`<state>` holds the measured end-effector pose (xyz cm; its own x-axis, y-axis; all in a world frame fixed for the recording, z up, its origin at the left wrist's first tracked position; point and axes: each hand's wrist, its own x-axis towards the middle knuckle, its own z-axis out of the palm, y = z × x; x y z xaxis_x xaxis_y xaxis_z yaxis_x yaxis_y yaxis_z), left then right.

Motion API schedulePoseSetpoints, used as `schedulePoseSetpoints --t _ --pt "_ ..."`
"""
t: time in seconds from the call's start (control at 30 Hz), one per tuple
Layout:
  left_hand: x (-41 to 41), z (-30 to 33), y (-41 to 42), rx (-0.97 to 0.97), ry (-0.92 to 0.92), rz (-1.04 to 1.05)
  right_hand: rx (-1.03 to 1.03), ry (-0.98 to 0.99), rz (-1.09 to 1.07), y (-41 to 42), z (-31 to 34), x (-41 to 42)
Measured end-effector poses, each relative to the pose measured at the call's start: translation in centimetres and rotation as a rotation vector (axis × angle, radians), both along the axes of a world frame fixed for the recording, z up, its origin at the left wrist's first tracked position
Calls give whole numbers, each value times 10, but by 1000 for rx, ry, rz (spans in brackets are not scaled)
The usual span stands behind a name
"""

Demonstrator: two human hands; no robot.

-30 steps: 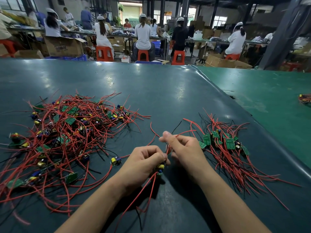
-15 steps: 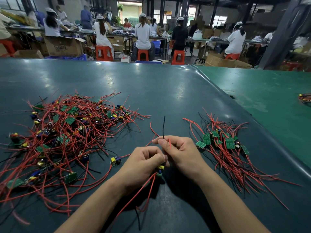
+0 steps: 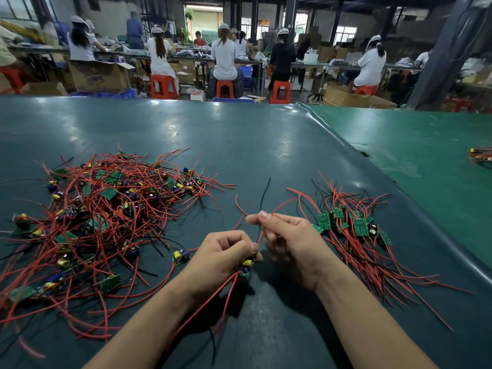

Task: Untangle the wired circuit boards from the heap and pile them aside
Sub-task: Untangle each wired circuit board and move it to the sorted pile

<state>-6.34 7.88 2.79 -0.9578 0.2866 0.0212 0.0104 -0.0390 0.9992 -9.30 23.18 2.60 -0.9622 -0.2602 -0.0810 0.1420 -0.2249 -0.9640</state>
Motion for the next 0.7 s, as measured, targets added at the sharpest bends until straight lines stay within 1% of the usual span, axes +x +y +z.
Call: schedulePoseSetpoints --t 0.17,0.3,0.47,0.57,0.63,0.7 --pt "1 2 -3 -33 16 -94 -114 -110 0 1 2 -3" --pt "1 1 -6 -27 25 -152 -122 -142 -10 -1 3 -3" --pt "1 -2 -5 50 -11 -166 -340 -244 -101 8 7 -9" --pt "-1 -4 -4 141 -75 -143 -448 -297 -204 10 5 -12" --pt "-2 -5 -6 241 -151 -113 -399 -258 -306 11 4 -14" --pt "-3 -5 -7 340 -194 -77 -277 -188 -360 11 3 -14"
